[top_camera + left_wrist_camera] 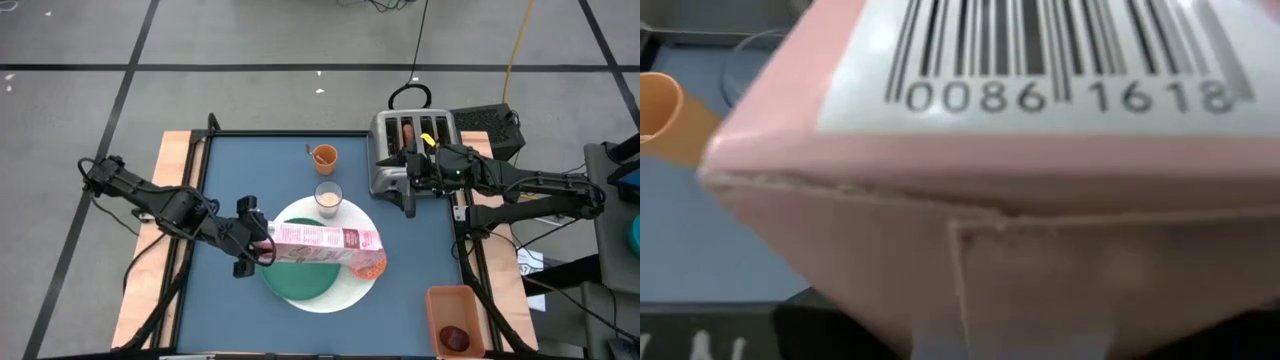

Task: Arrange a breakfast setting
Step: Pour the cereal from the cereal box into the orange bowl

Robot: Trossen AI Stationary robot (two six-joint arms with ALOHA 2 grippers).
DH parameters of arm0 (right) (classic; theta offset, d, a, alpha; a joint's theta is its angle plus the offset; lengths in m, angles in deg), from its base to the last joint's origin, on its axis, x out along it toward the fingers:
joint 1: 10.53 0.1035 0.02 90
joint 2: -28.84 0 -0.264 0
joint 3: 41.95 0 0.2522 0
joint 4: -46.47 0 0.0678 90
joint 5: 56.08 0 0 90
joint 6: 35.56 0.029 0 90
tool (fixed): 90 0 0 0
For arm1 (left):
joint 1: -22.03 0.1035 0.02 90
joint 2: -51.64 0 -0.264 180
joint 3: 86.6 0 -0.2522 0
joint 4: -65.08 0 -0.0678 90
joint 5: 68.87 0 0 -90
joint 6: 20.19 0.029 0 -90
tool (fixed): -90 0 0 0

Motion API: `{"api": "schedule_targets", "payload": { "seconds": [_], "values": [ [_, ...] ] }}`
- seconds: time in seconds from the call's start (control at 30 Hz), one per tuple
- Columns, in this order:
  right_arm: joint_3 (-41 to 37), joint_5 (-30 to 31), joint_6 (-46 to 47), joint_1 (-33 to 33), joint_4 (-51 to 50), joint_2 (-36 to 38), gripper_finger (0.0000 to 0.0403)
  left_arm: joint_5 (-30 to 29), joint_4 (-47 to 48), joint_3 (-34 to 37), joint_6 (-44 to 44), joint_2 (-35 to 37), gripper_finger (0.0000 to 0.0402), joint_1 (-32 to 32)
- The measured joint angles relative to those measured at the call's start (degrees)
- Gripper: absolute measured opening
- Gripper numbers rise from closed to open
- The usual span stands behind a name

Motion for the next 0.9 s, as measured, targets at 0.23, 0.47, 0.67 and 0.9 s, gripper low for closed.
{"api": "schedule_targets", "payload": {
  "seconds": [0.23,0.47,0.67,0.9],
  "values": [
    [0.0,0.0,0.2,0.0,0.0,0.0,0.0389,-1.9,-0.2,0.0,-0.1,0.0,0.0229,-0.1],
    [0.0,0.0,0.2,0.0,0.0,1.2,0.0389,-5.2,-1.1,0.0,-0.9,0.0,0.0229,-3.2],
    [0.0,0.0,0.2,0.0,0.0,3.7,0.0389,-13.4,-1.1,0.0,-2.0,0.7,0.0230,-8.6],
    [0.0,0.0,0.2,0.0,0.0,4.6,0.0389,-21.2,-1.1,0.0,-3.6,0.7,0.0229,-12.8]
  ]
}}
